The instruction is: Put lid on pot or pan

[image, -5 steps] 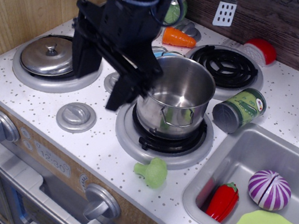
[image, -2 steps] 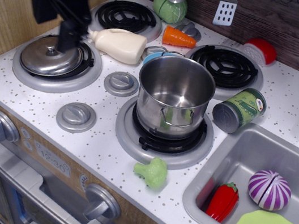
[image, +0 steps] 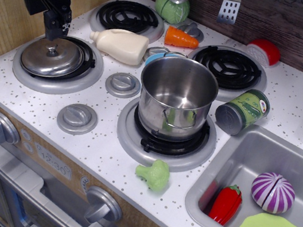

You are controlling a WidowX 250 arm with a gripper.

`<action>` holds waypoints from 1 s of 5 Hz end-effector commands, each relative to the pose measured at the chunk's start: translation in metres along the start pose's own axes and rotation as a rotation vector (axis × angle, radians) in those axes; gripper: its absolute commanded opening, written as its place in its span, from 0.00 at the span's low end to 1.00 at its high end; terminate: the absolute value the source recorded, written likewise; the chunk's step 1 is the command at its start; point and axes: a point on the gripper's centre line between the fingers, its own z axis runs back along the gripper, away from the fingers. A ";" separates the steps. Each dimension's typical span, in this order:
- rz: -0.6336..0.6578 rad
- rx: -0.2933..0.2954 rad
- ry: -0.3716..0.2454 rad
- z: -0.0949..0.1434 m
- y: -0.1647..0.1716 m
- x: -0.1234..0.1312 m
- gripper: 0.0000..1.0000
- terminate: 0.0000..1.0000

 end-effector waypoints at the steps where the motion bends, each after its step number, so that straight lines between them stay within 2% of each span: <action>1: -0.027 -0.017 -0.049 -0.015 0.025 0.007 1.00 0.00; 3: -0.033 -0.034 -0.093 -0.039 0.025 0.002 1.00 0.00; 5: -0.033 -0.082 -0.081 -0.049 0.022 0.005 1.00 0.00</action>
